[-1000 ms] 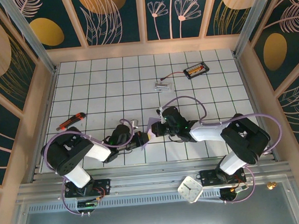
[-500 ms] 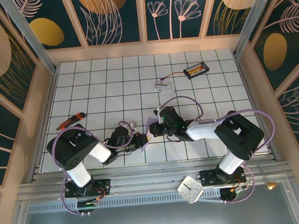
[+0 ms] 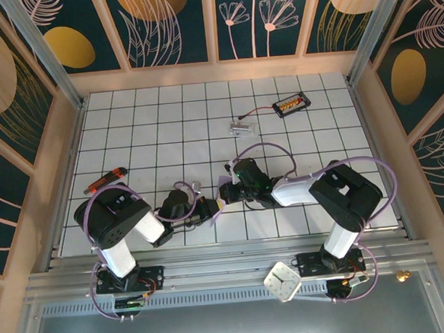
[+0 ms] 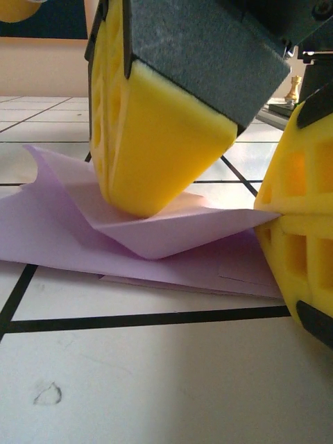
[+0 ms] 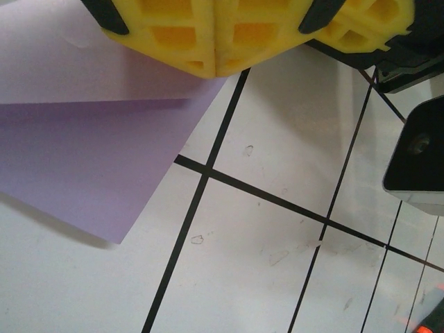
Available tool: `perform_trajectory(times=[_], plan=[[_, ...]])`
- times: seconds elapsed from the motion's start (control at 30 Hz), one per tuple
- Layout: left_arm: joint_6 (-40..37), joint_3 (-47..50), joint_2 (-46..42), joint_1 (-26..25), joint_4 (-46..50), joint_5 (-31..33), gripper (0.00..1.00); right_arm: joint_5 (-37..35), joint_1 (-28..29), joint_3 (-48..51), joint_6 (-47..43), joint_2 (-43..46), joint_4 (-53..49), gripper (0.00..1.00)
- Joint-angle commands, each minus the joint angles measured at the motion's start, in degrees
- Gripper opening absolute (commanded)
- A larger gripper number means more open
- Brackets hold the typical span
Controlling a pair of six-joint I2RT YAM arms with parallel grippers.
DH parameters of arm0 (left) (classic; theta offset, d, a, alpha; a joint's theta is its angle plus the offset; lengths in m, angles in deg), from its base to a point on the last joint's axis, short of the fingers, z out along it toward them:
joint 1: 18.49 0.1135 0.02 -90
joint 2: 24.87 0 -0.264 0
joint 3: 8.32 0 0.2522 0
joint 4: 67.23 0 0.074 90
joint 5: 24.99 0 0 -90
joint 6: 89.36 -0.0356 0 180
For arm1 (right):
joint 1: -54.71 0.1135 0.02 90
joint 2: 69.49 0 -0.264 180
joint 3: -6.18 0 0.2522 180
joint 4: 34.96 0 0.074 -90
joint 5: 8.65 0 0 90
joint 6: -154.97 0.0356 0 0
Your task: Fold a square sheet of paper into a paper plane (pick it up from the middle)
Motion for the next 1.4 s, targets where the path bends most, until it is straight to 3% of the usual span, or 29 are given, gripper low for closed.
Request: perform_trajectory(times=[0.0, 0.43, 0.67, 0.83, 0.9, 1.0, 1.1, 1.23, 1.37], plan=[[1.2, 1.6, 2.5, 0.1, 1.9, 0.2, 0.00, 0.2, -0.1, -1.5, -1.5, -1.9, 0.8, 0.04], [1.9, 1.3, 2.7, 0.1, 5.5, -0.4, 0.00, 1.3, -1.6, -2.7, -3.2, -6.8, 1.1, 0.02], [0.2, 2.1, -2.8, 0.1, 12.2, -0.1, 0.22, 2.2, -2.0, -1.5, -3.6, -7.6, 0.3, 0.01], [-2.6, 1.9, -12.3, 0.2, 22.1, 1.0, 0.36, 2.8, -2.3, -1.4, -4.3, -7.7, -0.4, 0.01], [-4.3, 1.6, -16.7, 0.1, 26.6, 2.2, 0.38, 2.9, -2.3, -1.4, -4.3, -7.7, -0.5, 0.01], [-7.5, -0.3, -22.8, 0.2, 33.6, 3.5, 0.36, 3.2, -2.3, -1.4, -4.3, -7.6, -0.6, 0.01], [-9.9, -2.2, -26.7, 0.1, 36.4, 3.6, 0.22, 3.1, -2.4, -1.5, -4.3, -7.6, -0.7, 0.01], [-11.3, -4.8, -24.4, 0.0, 31.4, -1.7, 0.04, 3.1, -2.6, -1.6, -4.2, -7.7, -0.8, 0.01], [-13.0, -7.8, -20.3, 0.0, 30.5, -2.6, 0.00, 3.1, -2.7, -1.6, -4.0, -7.7, -0.8, 0.00]])
